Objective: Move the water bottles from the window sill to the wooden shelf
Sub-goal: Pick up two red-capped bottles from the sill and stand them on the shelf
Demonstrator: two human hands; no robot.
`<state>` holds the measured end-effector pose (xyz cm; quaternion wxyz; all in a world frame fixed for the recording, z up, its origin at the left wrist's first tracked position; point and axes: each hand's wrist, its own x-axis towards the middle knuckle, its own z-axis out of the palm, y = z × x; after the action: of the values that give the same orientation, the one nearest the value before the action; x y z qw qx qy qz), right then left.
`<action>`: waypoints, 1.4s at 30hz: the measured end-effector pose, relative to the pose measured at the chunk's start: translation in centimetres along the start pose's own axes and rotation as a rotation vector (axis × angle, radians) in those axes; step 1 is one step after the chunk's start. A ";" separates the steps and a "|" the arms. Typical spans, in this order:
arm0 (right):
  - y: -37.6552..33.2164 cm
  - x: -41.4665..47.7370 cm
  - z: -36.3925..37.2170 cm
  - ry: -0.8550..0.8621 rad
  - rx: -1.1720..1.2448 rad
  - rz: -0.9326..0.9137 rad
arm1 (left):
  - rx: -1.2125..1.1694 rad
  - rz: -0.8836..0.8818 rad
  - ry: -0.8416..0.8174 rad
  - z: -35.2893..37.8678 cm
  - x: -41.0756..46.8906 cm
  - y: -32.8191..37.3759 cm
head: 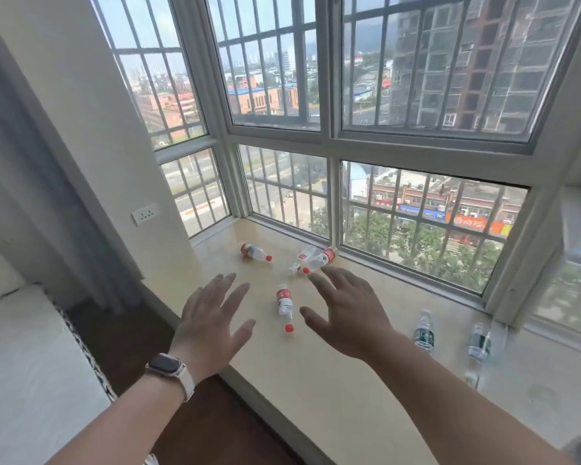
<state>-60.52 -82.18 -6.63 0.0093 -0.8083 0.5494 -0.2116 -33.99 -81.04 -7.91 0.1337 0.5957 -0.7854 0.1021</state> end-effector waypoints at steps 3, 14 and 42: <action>-0.4 2.0 1.3 -0.028 0.034 -0.035 | 0.041 -0.045 0.000 -0.7 -0.1 -1.5; 0.0 10.4 5.1 -0.088 -0.039 -0.117 | 0.069 -0.191 -0.030 1.0 2.6 -8.7; -7.4 38.1 24.4 -0.326 -0.245 0.267 | -0.305 -0.025 -0.136 17.1 25.8 -41.1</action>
<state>-33.69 -118.48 -14.32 0.0276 -0.7471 0.6641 -0.0074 -2.44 -121.02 -15.39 0.1703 0.5839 -0.7915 -0.0604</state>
